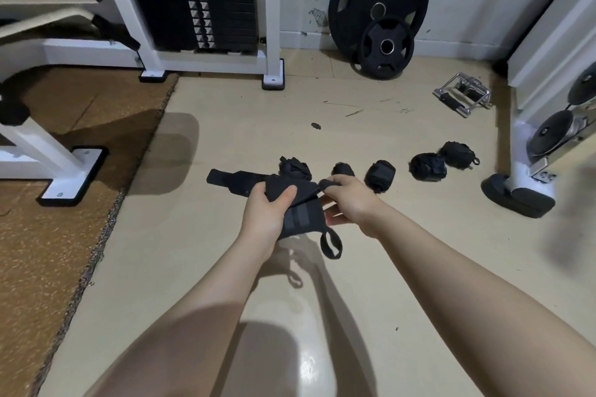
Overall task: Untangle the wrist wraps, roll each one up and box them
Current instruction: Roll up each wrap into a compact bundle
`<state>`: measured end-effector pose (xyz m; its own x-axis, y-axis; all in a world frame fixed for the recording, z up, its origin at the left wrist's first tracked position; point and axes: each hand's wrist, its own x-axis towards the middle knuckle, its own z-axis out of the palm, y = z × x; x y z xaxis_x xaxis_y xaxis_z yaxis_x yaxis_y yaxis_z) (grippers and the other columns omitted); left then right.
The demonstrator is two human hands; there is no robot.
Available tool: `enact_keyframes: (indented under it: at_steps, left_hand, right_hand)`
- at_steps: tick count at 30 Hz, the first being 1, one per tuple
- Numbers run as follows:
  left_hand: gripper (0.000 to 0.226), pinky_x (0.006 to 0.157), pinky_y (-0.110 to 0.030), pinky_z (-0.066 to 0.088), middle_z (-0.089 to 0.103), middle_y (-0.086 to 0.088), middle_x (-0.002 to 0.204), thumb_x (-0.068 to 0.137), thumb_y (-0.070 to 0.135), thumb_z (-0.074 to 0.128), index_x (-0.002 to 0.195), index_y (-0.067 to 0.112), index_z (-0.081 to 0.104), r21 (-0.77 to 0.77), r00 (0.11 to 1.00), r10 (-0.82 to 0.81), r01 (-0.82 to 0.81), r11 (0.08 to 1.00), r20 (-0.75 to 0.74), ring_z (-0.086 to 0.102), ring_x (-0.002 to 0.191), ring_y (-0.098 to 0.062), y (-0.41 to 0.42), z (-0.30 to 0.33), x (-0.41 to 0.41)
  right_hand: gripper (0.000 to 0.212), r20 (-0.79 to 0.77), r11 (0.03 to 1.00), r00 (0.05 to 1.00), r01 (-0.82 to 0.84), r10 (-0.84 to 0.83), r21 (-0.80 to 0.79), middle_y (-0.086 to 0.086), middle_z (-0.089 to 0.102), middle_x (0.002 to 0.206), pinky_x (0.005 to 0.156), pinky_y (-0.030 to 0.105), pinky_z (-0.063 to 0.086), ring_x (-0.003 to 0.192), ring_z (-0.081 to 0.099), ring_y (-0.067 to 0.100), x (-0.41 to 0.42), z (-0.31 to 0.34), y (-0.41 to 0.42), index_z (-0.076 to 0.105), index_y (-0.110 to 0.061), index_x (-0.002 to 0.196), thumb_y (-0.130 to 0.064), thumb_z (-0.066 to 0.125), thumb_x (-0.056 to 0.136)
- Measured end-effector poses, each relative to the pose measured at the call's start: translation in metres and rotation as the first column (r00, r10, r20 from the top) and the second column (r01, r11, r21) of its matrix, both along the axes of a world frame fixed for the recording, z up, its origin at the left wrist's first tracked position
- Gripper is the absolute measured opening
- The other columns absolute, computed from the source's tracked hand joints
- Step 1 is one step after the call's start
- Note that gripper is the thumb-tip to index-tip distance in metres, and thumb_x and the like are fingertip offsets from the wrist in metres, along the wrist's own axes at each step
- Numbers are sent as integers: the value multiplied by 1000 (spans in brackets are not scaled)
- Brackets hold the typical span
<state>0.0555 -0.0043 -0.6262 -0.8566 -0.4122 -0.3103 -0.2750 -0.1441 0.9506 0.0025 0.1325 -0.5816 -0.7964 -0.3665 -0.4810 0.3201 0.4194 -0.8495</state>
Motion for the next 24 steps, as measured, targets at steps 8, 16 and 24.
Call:
enact_keyframes:
  at_steps: [8, 16, 24]
  left_hand:
    - [25, 58, -27, 49, 66, -4, 92, 95, 23, 56, 117, 10, 58, 161, 931, -69, 11, 987, 358, 62, 76, -18, -2, -25, 33]
    - [31, 96, -36, 48, 70, -7, 112, 83, 12, 66, 113, 12, 63, 364, 819, -525, 428, 827, 229, 64, 104, -22, -6, -23, 49]
    - [61, 99, -40, 45, 55, -20, 132, 89, 48, 61, 135, 10, 48, 525, 903, -9, -241, 816, 429, 56, 119, -31, -34, -49, 43]
  right_hand:
    - [18, 313, 938, 888, -344, 338, -37, 5, 61, 104, 80, 31, 48, 90, 57, 21, 15, -12, 14, 68, -17, 98, -19, 50, 95]
    - [25, 489, 972, 840, 207, -233, 109, 21, 67, 93, 65, 37, 56, 73, 65, 30, 26, -49, -9, 61, 6, 99, -18, 60, 92]
    - [51, 18, 994, 994, -109, 109, 18, 3, 65, 110, 75, 27, 53, 84, 63, 20, 12, -25, -13, 63, -19, 119, 13, 53, 81]
